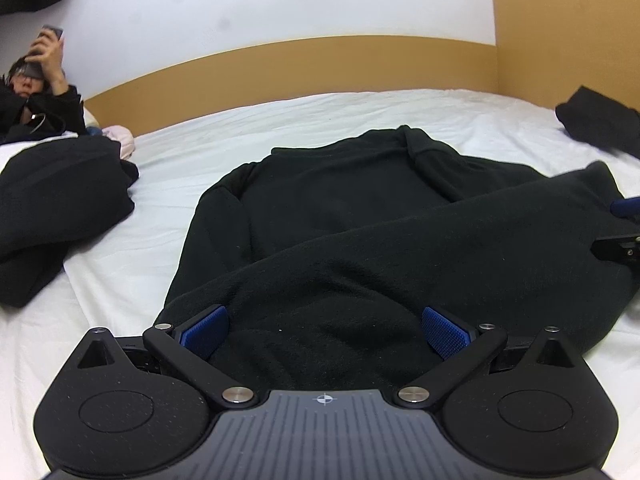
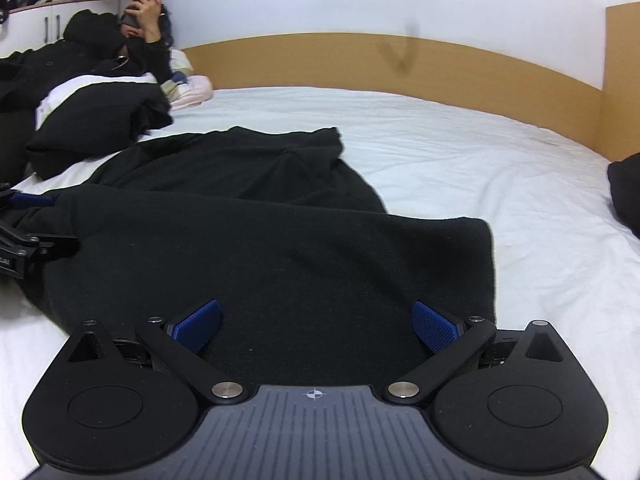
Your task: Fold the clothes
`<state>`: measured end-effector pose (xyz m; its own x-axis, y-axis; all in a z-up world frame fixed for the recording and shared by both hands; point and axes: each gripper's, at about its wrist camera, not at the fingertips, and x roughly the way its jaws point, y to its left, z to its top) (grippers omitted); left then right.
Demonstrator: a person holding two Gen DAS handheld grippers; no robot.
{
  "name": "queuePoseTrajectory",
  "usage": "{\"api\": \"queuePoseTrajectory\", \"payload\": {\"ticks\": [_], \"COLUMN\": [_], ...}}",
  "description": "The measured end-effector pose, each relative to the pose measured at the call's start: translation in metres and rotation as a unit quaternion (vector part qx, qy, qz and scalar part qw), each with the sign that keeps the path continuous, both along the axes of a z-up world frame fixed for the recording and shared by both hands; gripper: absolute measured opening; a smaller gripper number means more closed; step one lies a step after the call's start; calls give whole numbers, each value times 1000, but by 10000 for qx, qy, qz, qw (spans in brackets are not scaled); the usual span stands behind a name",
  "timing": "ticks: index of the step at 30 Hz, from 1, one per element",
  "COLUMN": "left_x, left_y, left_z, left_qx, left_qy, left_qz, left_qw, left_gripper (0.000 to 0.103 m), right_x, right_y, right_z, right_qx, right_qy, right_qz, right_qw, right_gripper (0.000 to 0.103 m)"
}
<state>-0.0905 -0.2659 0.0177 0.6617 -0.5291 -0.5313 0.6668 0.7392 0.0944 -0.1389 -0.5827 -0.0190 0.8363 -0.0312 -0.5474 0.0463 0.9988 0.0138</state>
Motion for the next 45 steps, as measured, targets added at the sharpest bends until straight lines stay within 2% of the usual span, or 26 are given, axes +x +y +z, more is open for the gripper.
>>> {"api": "queuePoseTrajectory", "payload": {"ticks": [2, 5, 9, 11, 13, 15, 17, 21, 26, 29, 30, 32, 34, 37, 41, 45], "left_x": [0, 0, -4, -13, -24, -26, -21, -9, -8, 6, 10, 15, 13, 7, 9, 13], "left_y": [2, 3, -6, -10, -15, -25, -37, -48, -40, -15, -6, -2, -9, -22, -26, -21], "left_z": [0, 1, 7, 17, 26, 27, 18, 0, 3, 6, 7, 8, 6, -1, -3, -2], "left_qx": [-35, -48, 189, 112, -156, -273, -220, -31, 284, 122, 17, 53, 315, 494, 471, 346], "left_qy": [-12, 17, -96, -284, -390, -160, 103, 297, 101, 192, 296, 364, 171, -148, -172, -17], "left_qz": [54, 102, 127, 172, -36, -295, -346, 80, 313, 587, 557, 378, 320, 360, 383, 325], "left_qw": [10000, 9999, 9997, 9994, 9991, 9991, 9991, 9995, 9991, 9980, 9980, 9986, 9988, 9980, 9980, 9989], "left_gripper": [103, 103, 102, 102, 102, 102, 102, 102, 103, 103, 103, 103, 103, 103, 103, 103], "right_x": [-2, -3, -8, -8, -8, -8, -7, -8, -9, -9, -9, -8, -8, -8, -7, -6], "right_y": [-1, -6, -9, -8, -8, -7, -6, -7, -7, -7, -7, -7, -7, -8, -8, -7], "right_z": [0, 0, 0, 0, 0, 0, 0, 0, 0, 0, 0, 0, 0, -1, -1, -1], "right_qx": [-78, 128, 249, 232, 234, 239, 227, 253, 252, 255, 254, 249, 253, 262, 262, 272], "right_qy": [-1, 54, 67, 67, 69, 75, 82, 80, 81, 81, 82, 85, 86, 90, 94, 100], "right_qz": [-210, -183, -170, -172, -172, -174, -175, -174, -174, -174, -174, -171, -170, -172, -173, -172], "right_qw": [9997, 9997, 9995, 9996, 9996, 9995, 9996, 9995, 9995, 9995, 9995, 9995, 9995, 9995, 9995, 9994], "right_gripper": [103, 103, 103, 103, 103, 103, 103, 103, 103, 103, 103, 103, 103, 103, 103, 103]}}
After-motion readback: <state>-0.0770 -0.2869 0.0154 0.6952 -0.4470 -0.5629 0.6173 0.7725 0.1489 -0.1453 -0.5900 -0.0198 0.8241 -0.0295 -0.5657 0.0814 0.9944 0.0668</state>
